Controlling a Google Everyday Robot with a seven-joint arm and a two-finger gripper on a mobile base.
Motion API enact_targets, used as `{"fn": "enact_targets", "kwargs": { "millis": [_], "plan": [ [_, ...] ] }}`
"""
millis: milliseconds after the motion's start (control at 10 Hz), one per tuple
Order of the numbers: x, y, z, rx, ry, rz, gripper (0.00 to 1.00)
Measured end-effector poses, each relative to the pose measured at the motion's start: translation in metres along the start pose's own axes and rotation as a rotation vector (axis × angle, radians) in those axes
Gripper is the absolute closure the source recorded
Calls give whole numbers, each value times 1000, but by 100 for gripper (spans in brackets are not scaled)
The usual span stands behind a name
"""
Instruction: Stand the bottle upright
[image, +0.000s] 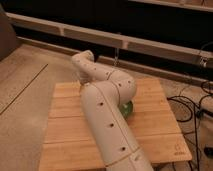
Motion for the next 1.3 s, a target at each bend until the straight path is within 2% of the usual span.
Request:
{"fn": "enact_targets", "kwargs": {
  "millis": [100, 200, 600, 700, 900, 1200, 1300],
  "plan": [
    [-3, 1, 1, -3, -5, -8, 39],
    [-6, 1, 1, -7, -12, -17, 47],
    [-9, 5, 5, -33, -26, -25, 90],
    [-8, 4, 4, -36, -26, -21, 98],
    [-14, 1, -9, -32, -58, -19, 100],
    [-37, 3, -58, -29, -176, -42, 100],
    [-45, 11, -77, -38, -225, -68, 100]
  ]
}}
